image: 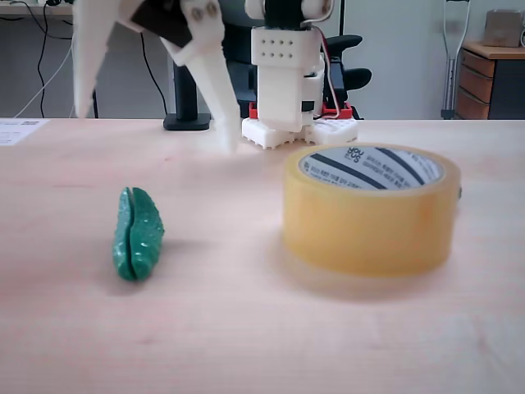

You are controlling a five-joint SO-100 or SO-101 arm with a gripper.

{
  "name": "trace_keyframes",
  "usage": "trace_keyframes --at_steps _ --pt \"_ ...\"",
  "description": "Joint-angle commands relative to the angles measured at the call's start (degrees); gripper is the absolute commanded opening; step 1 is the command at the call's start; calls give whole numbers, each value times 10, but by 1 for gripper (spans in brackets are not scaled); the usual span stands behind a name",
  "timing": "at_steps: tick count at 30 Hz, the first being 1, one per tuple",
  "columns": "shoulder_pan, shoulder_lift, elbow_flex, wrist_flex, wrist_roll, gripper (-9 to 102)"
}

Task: Grasp a cucumber and put it in the hole.

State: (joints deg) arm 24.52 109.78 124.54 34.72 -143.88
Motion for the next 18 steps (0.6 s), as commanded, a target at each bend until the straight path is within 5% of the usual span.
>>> trace_keyframes --at_steps 1,18 --pt "-3 -35 -74 -22 -16 48" --pt "-17 -228 -187 -21 -42 51"
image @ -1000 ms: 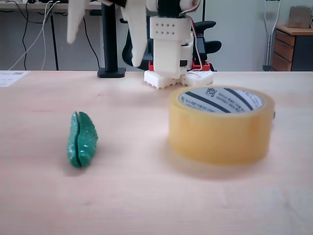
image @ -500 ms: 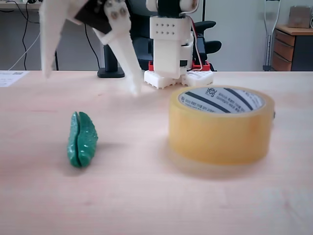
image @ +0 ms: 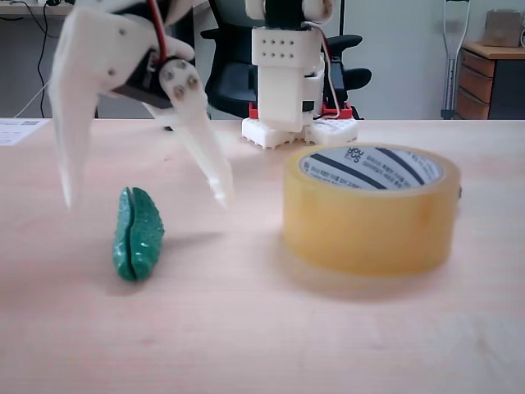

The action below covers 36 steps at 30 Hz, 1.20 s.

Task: Grasp a cucumber and put it in the hole.

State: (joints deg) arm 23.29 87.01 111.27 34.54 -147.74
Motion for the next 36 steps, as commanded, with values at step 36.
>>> trace_keyframes --at_steps 36 --pt "-10 -151 -161 176 160 23"
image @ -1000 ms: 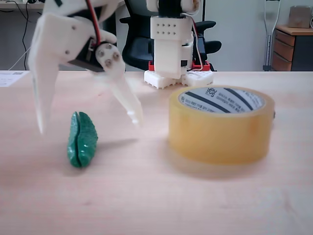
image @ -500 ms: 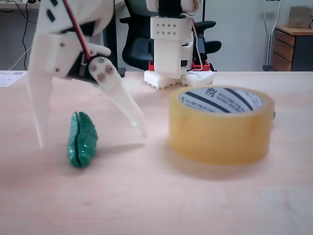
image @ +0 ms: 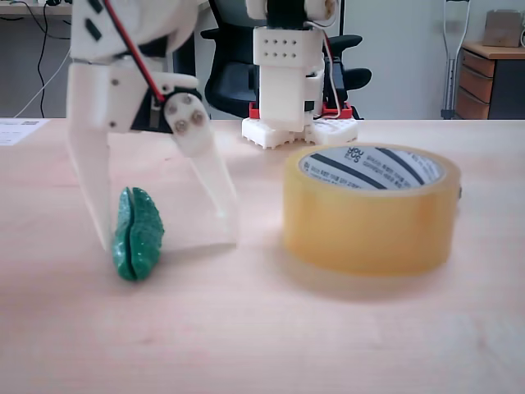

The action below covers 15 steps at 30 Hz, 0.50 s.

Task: Grasp a cucumber and put it in the hole.

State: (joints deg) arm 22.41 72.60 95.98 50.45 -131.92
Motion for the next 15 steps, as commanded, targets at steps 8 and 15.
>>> trace_keyframes --at_steps 8,15 --pt "0 -7 -8 33 2 12" --pt "0 0 -8 60 2 3"
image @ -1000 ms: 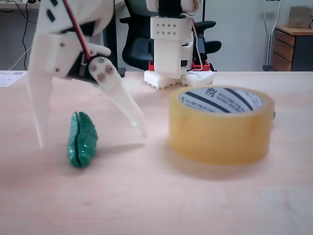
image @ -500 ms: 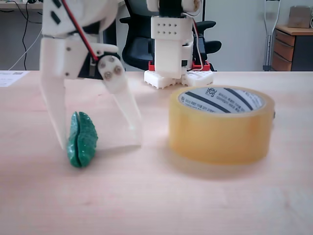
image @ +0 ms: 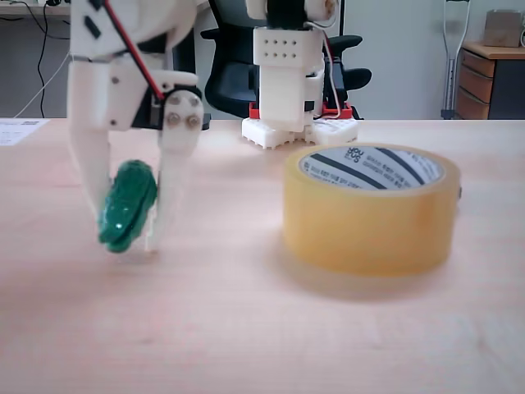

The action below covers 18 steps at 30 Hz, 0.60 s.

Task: Grasp a cucumber and put it in the hole.

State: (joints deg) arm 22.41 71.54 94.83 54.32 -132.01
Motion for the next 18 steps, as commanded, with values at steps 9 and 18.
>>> trace_keyframes --at_steps 9,18 --pt "0 43 4 33 3 3" --pt "1 150 4 66 3 5"
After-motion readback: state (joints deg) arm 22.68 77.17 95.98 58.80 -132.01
